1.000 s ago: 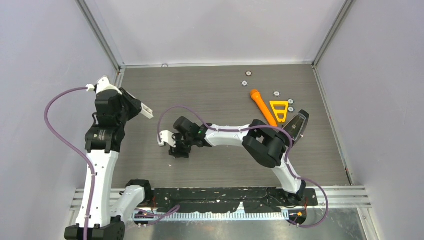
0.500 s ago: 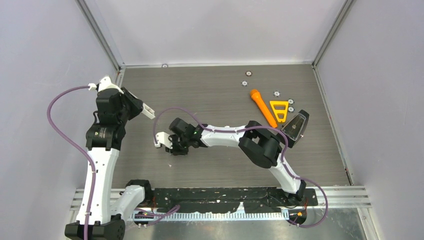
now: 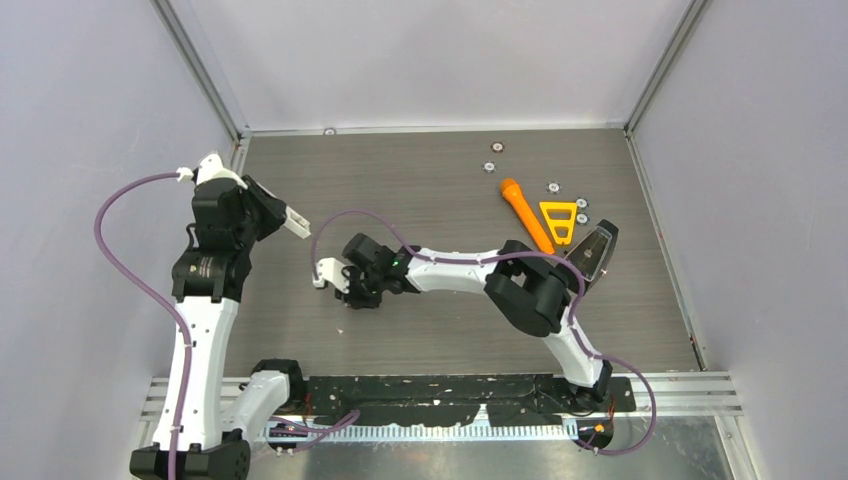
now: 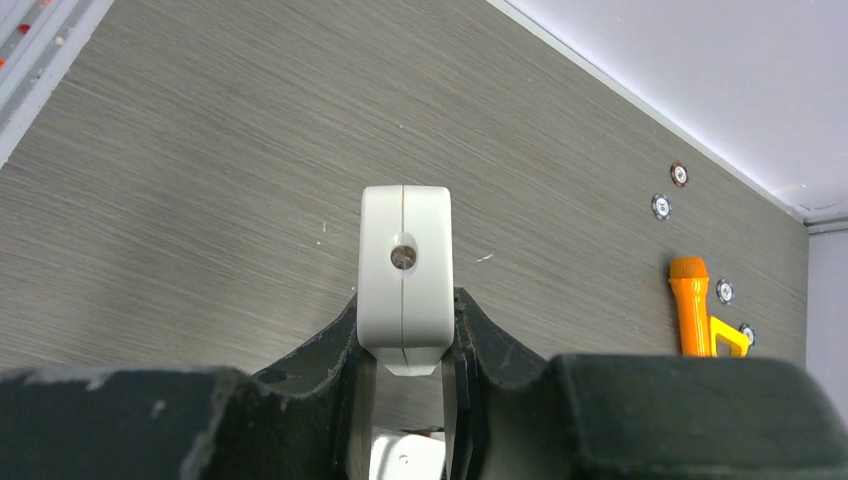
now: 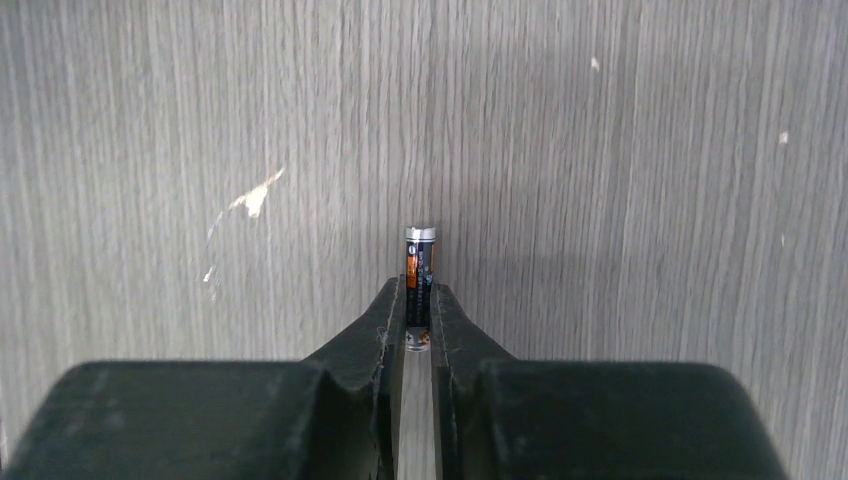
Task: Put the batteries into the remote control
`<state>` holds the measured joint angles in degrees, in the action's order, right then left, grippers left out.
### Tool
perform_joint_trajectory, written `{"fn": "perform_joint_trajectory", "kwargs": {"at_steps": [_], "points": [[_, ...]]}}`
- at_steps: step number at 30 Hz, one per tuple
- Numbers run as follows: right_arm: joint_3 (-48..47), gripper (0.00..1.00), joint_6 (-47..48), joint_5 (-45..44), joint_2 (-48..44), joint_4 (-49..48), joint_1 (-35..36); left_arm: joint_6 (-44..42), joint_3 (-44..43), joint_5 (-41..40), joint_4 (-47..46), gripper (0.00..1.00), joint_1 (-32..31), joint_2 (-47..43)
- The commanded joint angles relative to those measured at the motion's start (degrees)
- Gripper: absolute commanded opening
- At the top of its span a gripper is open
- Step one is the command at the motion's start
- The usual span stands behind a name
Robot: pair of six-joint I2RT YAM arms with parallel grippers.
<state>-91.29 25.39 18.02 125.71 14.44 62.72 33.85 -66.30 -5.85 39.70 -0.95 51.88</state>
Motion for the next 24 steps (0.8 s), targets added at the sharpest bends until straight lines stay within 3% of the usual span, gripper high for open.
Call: {"fn": "perform_joint_trajectory", "kwargs": {"at_steps": [1,10,15,19,24], "points": [[4.2,0.05,-4.0,-0.5,-10.2,-2.5,-1.4,-0.6,1.0,2.8,-3.7,0.0,0.5,-1.1],[19.2,0.06,-16.5,-4.5,-27.4,-5.2,-6.6,1.7,11.0,21.9,-15.5,0.0,0.5,-1.4],[24.3,0.06,-22.5,-11.5,-37.7,-5.1,-8.4,12.7,22.6,36.7,-35.0,0.0,-0.9,0.5],[24.3,0.05,-27.3,-16.4,-45.8,-0.8,-9.3,20.8,30.9,39.6,-53.4,0.0,-4.2,1.9],[20.5,0.05,-32.1,-22.4,-50.3,7.2,-9.4,24.3,34.8,38.2,-62.7,0.0,-9.0,3.1]]}}
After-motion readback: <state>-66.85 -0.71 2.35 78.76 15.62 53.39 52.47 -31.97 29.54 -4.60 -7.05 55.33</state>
